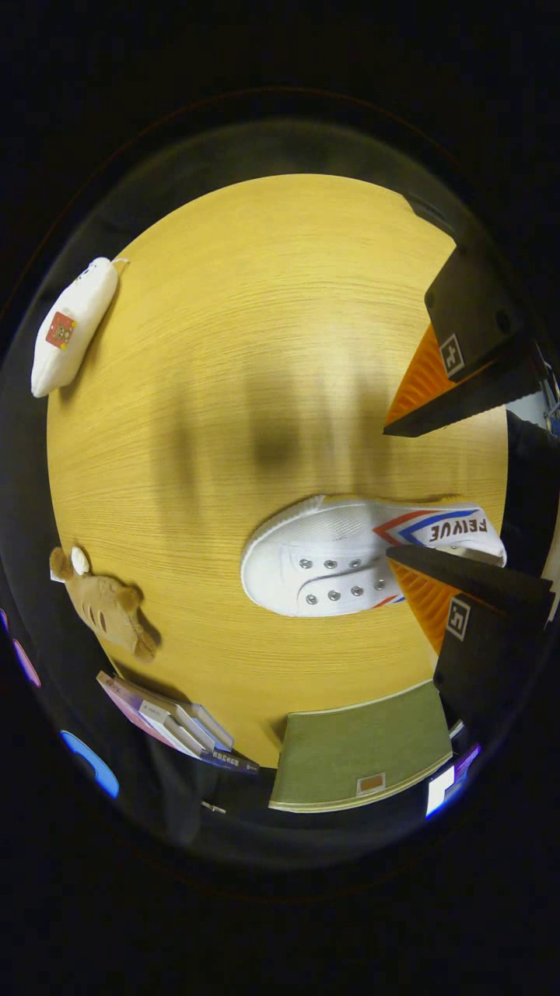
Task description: Open the storage box then place both shoes into the box .Put the left shoe in first, then the right shoe, with the right side of both shoes facing outward in a uniform manner.
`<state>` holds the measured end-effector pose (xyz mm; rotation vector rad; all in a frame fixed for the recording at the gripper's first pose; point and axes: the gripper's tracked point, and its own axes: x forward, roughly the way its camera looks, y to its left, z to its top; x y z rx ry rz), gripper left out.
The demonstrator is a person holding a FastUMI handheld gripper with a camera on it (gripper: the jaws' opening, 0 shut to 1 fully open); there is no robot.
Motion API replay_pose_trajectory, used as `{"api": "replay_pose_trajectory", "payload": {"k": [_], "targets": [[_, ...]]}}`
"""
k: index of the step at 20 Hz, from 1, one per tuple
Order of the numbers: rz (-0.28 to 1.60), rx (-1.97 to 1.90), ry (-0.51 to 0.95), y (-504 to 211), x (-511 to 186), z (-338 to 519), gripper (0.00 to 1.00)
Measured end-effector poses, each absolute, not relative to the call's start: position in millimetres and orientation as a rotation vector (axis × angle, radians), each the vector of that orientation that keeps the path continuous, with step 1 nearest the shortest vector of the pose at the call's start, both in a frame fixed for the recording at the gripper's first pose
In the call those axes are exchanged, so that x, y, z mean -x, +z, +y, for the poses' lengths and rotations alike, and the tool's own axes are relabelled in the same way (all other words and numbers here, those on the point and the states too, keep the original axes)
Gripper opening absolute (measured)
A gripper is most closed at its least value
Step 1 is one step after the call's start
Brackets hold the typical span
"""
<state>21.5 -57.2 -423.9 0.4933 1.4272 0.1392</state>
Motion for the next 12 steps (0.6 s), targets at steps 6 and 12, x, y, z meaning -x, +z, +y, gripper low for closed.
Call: {"api": "replay_pose_trajectory", "payload": {"k": [6, 12], "targets": [[1.463, -0.526, 0.253, -419.7, -22.1, -29.0, 0.81], [1.476, -0.407, 0.292, -435.2, -18.8, -28.5, 0.68]]}}
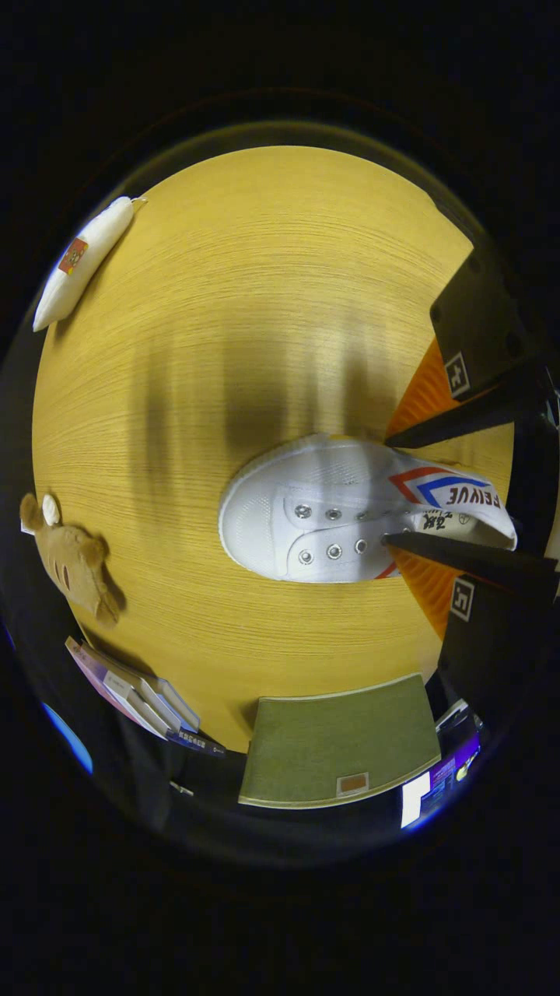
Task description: Open the storage box then place both shoes into the box .Put the left shoe in first, then the right shoe, with the right side of both shoes facing outward in a uniform manner.
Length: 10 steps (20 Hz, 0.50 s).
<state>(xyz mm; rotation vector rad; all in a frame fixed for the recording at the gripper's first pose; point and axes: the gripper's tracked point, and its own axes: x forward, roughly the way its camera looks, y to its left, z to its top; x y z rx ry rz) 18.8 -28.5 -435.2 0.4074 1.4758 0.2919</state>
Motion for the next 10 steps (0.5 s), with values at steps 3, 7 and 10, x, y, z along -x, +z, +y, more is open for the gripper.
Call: {"api": "replay_pose_trajectory", "payload": {"k": [3, 7, 10], "targets": [[1.464, -0.433, 0.288, -429.8, -22.1, -35.1, 0.25], [1.451, -0.565, 0.266, -422.9, -19.4, -35.0, 0.05], [1.415, -0.644, 0.246, -400.4, -13.4, -34.2, 0.05]]}}
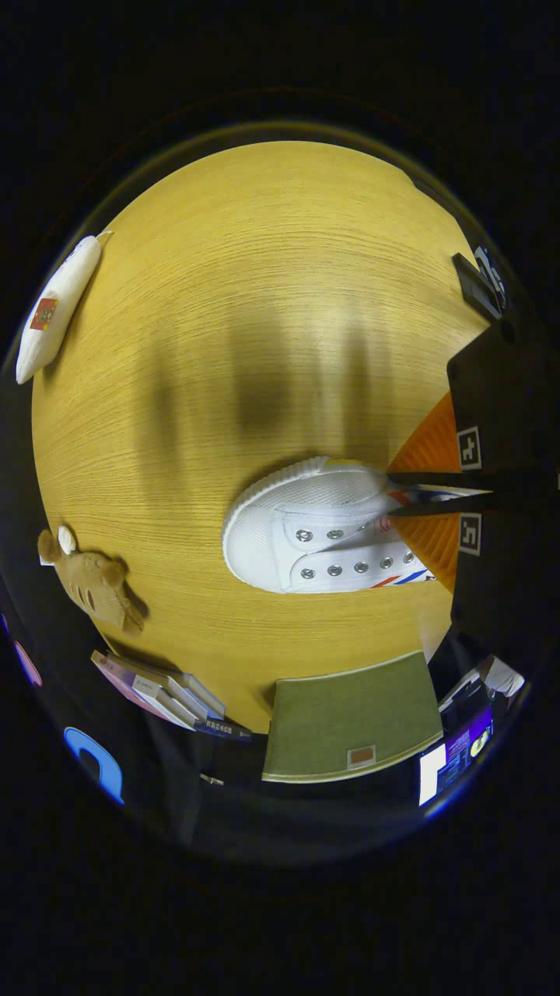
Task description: Open the storage box then place both shoes into the box .Put the left shoe in first, then the right shoe, with the right side of both shoes facing outward in a uniform manner.
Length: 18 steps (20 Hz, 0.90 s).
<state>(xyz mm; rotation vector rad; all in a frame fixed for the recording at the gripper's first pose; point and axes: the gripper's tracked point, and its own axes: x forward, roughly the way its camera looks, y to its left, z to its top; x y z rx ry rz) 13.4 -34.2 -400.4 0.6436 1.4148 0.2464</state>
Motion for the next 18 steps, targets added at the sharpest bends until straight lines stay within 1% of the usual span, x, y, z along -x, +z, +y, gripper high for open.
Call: {"api": "replay_pose_trajectory", "payload": {"k": [5, 13, 18], "targets": [[1.329, -0.701, 0.258, -335.1, -16.9, -14.4, 0.05], [1.212, -0.737, 0.439, -202.8, -33.9, 85.1, 0.05], [1.222, -0.721, 0.539, -155.1, -38.3, 155.8, 0.05]]}}
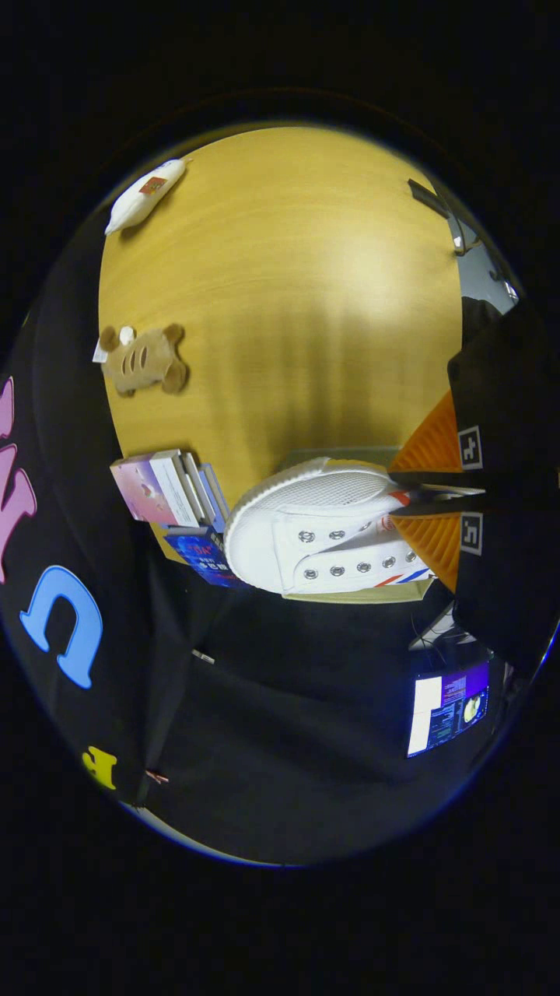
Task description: Open the storage box then place both shoes into the box .Put the left shoe in first, then the right shoe, with the right side of both shoes facing outward in a uniform manner.
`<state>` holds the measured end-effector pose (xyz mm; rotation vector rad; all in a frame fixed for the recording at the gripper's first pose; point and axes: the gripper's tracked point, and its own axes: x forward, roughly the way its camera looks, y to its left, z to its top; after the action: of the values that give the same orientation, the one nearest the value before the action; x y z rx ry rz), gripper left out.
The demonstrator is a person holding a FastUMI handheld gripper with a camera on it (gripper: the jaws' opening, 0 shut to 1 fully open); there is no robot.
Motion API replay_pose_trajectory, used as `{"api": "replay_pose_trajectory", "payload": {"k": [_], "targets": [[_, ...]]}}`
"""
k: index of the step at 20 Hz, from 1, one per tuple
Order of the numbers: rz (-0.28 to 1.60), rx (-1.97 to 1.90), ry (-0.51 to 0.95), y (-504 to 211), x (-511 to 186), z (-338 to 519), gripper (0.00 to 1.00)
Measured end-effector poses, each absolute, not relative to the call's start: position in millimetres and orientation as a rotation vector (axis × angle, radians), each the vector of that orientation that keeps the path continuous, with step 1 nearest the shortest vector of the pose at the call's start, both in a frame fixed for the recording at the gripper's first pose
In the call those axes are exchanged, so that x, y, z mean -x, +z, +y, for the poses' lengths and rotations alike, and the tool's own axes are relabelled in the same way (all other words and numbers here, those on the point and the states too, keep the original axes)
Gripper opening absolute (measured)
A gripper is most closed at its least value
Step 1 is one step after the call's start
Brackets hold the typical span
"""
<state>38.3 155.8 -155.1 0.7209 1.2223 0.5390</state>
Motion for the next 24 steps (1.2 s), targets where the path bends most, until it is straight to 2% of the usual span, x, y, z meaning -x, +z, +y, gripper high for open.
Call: {"api": "replay_pose_trajectory", "payload": {"k": [8, 17, 20, 24], "targets": [[1.309, -0.576, 0.55, -150.6, -50.3, 240.9, 0.05], [1.409, -0.377, 0.486, -196.8, -58.9, 255.1, 0.07], [1.387, -0.504, 0.546, -177.9, -63.7, 272.2, 0.29], [1.35, -0.534, 0.561, -170.0, -73.0, 268.8, 1.0]]}}
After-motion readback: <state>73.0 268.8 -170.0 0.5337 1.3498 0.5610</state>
